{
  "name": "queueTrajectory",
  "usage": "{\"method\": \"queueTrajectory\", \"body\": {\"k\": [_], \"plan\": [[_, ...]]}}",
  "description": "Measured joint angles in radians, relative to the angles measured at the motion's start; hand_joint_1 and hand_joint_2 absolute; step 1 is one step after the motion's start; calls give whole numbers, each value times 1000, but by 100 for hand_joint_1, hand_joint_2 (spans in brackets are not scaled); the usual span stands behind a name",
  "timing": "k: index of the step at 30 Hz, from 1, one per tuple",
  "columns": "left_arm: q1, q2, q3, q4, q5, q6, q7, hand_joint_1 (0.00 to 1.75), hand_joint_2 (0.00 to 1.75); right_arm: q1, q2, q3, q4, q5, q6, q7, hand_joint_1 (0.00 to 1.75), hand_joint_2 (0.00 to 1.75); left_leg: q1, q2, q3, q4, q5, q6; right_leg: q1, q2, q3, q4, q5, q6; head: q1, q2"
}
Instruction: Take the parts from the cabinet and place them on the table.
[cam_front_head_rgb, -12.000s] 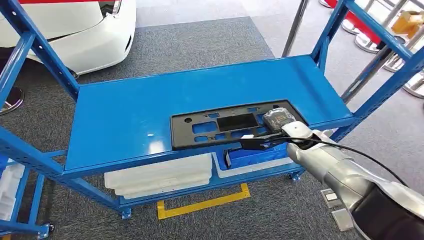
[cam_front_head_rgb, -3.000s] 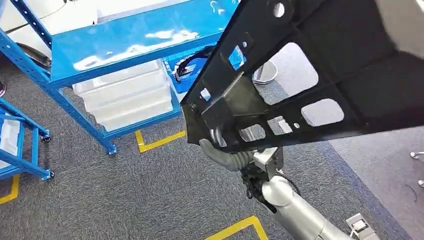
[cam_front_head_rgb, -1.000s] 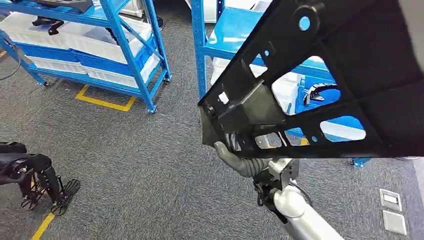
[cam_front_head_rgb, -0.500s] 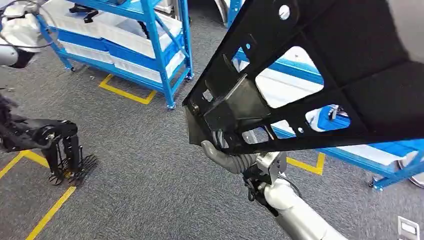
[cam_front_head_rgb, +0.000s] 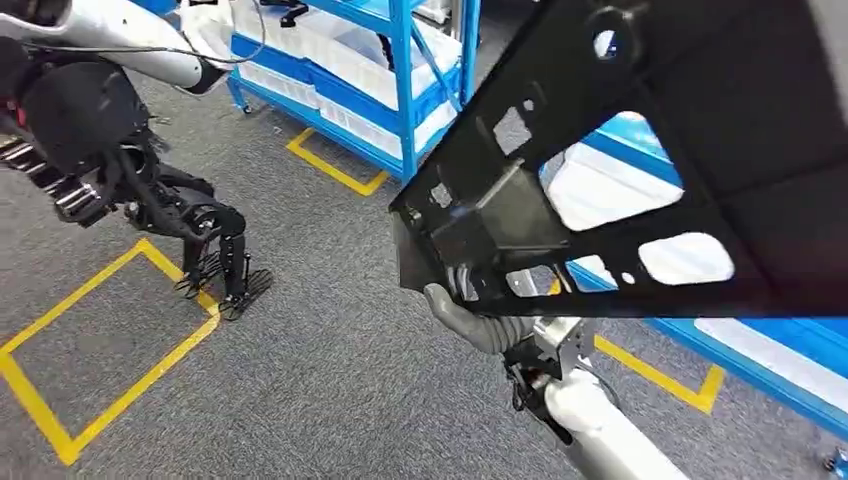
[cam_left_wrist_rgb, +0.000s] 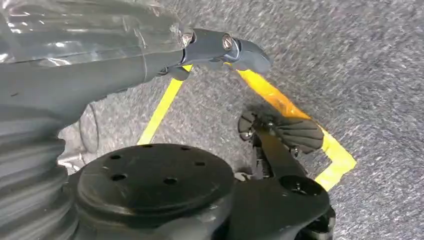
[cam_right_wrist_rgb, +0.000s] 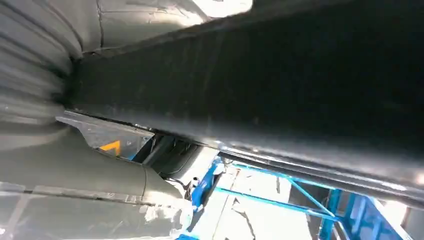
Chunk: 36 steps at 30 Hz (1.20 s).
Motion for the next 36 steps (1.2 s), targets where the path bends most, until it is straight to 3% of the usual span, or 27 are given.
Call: {"method": "queueTrajectory", "body": {"k": [1, 2, 4, 5, 6, 8, 9, 10, 14, 15, 16, 17, 19, 20, 21, 22, 23, 24, 25, 27, 29, 30, 31, 32, 34, 35, 36], "plan": [[-2, 0, 0, 0, 0, 0, 0, 0, 175, 0, 1, 0, 0, 0, 0, -1, 175, 175, -5, 47, -21, 45, -31, -3, 3, -13, 4, -2, -1, -9, -18, 0], [-4, 0, 0, 0, 0, 0, 0, 0, 175, 1, 1, 0, 0, 0, 0, -1, 175, 175, -2, 66, -53, 112, -67, -6, 6, -27, 5, -2, -4, -13, -25, 0], [-5, 0, 0, 0, 0, 0, 0, 0, 175, 4, 0, 0, 0, 0, 0, -1, 175, 175, 3, 80, -118, 249, -121, -11, 12, -59, 9, -2, -8, -19, -32, 0], [-5, 0, 0, 0, 1, -1, 0, 0, 175, 5, 0, 0, 0, 0, 0, -1, 175, 175, 4, 83, -128, 272, -121, -12, 13, -73, 10, -2, -10, -20, -35, 0], [-5, 0, 0, 0, 1, -1, 0, 0, 175, 5, 0, 0, 0, 0, 0, -1, 175, 175, 4, 86, -115, 250, -100, -11, 14, -85, 13, -2, -12, -20, -39, 0], [-4, 0, 0, 0, 1, -1, 0, 0, 175, 4, 1, 0, 0, 0, 0, -1, 175, 175, 2, 99, -38, 108, -27, -4, 15, -108, 20, -2, -17, -17, -46, 0], [-5, 0, 0, 0, 1, -1, 0, 0, 175, 4, 1, 0, 0, 0, 0, -1, 175, 175, -4, 136, 13, 19, 6, 6, 16, -120, 25, -2, -21, -14, -50, 0], [-7, 0, 0, 0, 1, -1, 0, 0, 175, 4, 1, 0, 0, 0, 0, -1, 175, 175, -18, 177, 24, -16, -6, 13, 23, -130, 27, 0, -26, -7, -53, 0], [-1, 1, 0, 0, 1, -1, 0, 0, 175, 3, 2, 0, 0, 1, 0, -1, 175, 175, -23, 129, 16, -27, 1, 32, 21, -171, 37, -8, -31, 9, -47, 0], [2, 1, 0, 0, 1, -1, 0, 0, 175, 2, 2, 0, 0, 1, 0, -1, 175, 175, -10, 116, 27, -42, 9, 39, 15, -136, 38, 3, -44, 17, -42, 0], [0, 1, 0, 0, 1, -1, 0, 0, 175, 2, 2, 0, 0, 1, 0, -2, 175, 175, -11, 104, 30, -48, 11, 42, 14, -83, 26, 32, -62, 18, -39, 0], [-3, 1, 0, 0, 1, -1, 0, 0, 175, 1, 2, 0, 0, 1, 0, -2, 175, 175, -10, 96, 30, -48, 13, 50, 13, -55, -5, 97, -99, 18, -32, 0], [-6, 1, 0, 0, 3, -2, 0, 0, 175, 7, 2, 0, 2, 2, 0, -2, 175, 175, -10, 69, 31, -47, 12, 51, 13, -38, -80, 239, -152, 20, -19, 0], [-6, 1, 0, 0, 4, -2, 0, 0, 175, 8, 1, 0, 4, 2, 0, -2, 175, 175, -10, 55, 31, -46, 12, 51, 12, -37, -107, 280, -154, 21, -16, 0], [-4, 1, 0, 0, 6, -2, 1, 0, 175, 7, 1, 0, 7, 3, 0, -2, 175, 175, -9, 40, 32, -44, 11, 50, 10, -37, -110, 269, -128, 23, -11, 0], [-3, 1, 0, 0, 8, -2, 2, 0, 175, 6, 1, 0, 8, 3, 0, -2, 175, 175, -8, 25, 32, -41, 9, 48, 8, -36, -92, 220, -89, 23, -7, 0], [-4, 0, 0, 0, 9, -2, 2, 0, 175, 4, 1, 0, 8, 3, 1, -2, 175, 175, -6, 10, 32, -35, 5, 42, 3, -28, -60, 141, -39, 26, -4, 0], [-4, 0, 0, 0, 9, -2, 2, 0, 175, 3, 1, 0, 8, 3, 1, -3, 175, 175, -3, -3, 32, -27, 0, 36, -2, -6, -27, 62, 4, 29, -2, 0], [-5, 0, 0, 0, 9, -2, 2, 0, 175, 2, 1, 0, 10, 3, 2, -3, 175, 175, -2, -13, 24, -22, -4, 29, -8, 49, -17, 39, -14, 31, 2, 0], [-6, 0, 0, 0, 10, -2, 3, 0, 175, 4, 2, 0, 11, 3, 5, -5, 175, 175, 2, -33, 13, -11, -1, 16, -4, 41, -15, 23, -11, 25, -2, 0], [1, 0, 0, 0, 11, -2, 3, 0, 175, 1, 4, 0, 11, 5, 8, -5, 175, 175, 9, -53, 9, -17, 3, 3, 5, 22, -14, 23, -10, 10, -4, 0], [1, 1, 0, 0, 12, -1, 3, 0, 175, -2, 7, 0, 11, 6, 9, -5, 175, 175, 9, -51, 8, -10, -3, -1, -1, 6, -10, 14, -6, 1, -1, 0], [-1, 1, 0, 0, 12, -1, 3, 0, 175, -1, 9, 0, 11, 7, 9, -5, 175, 175, -1, 15, -1, 21, -22, -4, 2, -5, -5, 10, -6, -3, -11, 0], [-3, 1, 0, 0, 13, -1, 3, 0, 175, -1, 9, -1, 11, 9, 9, -6, 175, 175, -1, 52, -29, 81, -57, -7, 6, -20, -2, 9, -7, -10, -28, 0], [-5, 1, 0, 0, 15, 0, 3, 0, 175, 4, 9, -1, 11, 9, 9, -5, 175, 175, 0, 80, -100, 233, -124, -9, 15, -50, 1, 9, -11, -17, -35, 0], [-4, 1, 0, 0, 16, 0, 3, 0, 175, 7, 9, -1, 11, 10, 10, -5, 175, 175, 0, 85, -124, 283, -137, -8, 18, -64, 2, 10, -13, -20, -39, 0], [-4, 1, 0, 0, 16, 0, 3, 0, 175, 8, 9, -1, 11, 11, 10, -5, 175, 175, -1, 86, -124, 286, -126, -5, 21, -78, 3, 10, -14, -22, -42, 0]]}}
